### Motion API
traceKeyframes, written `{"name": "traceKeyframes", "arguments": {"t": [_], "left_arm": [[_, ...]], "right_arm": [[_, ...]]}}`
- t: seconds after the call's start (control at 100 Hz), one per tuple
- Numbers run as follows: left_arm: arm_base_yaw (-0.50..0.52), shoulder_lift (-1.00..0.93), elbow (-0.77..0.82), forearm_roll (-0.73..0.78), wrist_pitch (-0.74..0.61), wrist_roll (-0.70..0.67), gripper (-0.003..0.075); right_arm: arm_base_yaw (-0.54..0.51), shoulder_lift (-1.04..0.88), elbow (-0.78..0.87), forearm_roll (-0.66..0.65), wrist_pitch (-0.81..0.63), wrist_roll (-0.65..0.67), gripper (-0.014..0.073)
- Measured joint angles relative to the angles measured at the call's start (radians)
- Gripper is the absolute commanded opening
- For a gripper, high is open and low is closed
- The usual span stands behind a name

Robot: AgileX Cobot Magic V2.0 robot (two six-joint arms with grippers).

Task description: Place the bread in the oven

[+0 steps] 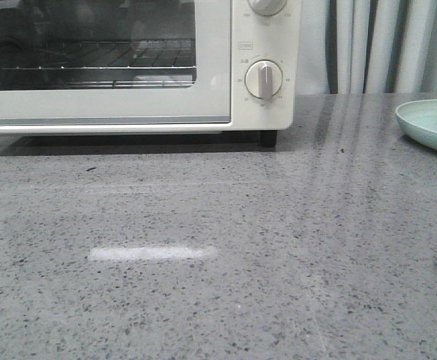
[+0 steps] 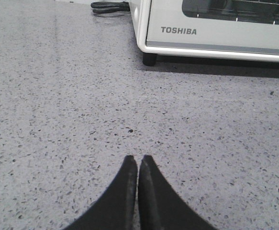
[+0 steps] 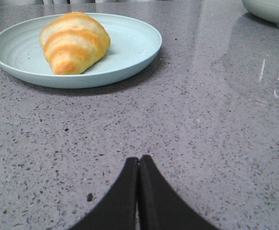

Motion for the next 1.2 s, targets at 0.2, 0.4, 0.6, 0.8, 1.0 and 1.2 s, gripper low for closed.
{"name": "traceKeyframes", "arguments": {"t": [0.2, 0.4, 0.6, 0.8, 1.0, 1.2], "left_arm": [[0.0, 0.0, 0.0, 0.0, 0.0, 0.0, -0.0021], [0.0, 0.0, 0.0, 0.0, 0.0, 0.0, -0.0021], [0.0, 0.0, 0.0, 0.0, 0.0, 0.0, -0.0021], [0.0, 0.0, 0.0, 0.0, 0.0, 0.0, -0.0021], [0.0, 0.0, 0.0, 0.0, 0.0, 0.0, -0.0021], [0.0, 0.0, 0.0, 0.0, 0.0, 0.0, -0.0021]], "right_arm": [[0.0, 0.0, 0.0, 0.0, 0.0, 0.0, -0.005], [0.0, 0.0, 0.0, 0.0, 0.0, 0.0, -0.005], [0.0, 0.0, 0.0, 0.0, 0.0, 0.0, -0.005], [0.0, 0.0, 0.0, 0.0, 0.0, 0.0, -0.005], [0.0, 0.0, 0.0, -0.047, -0.035, 0.0, -0.005], [0.0, 0.0, 0.0, -0.069, -0.249, 0.0, -0.005]]}}
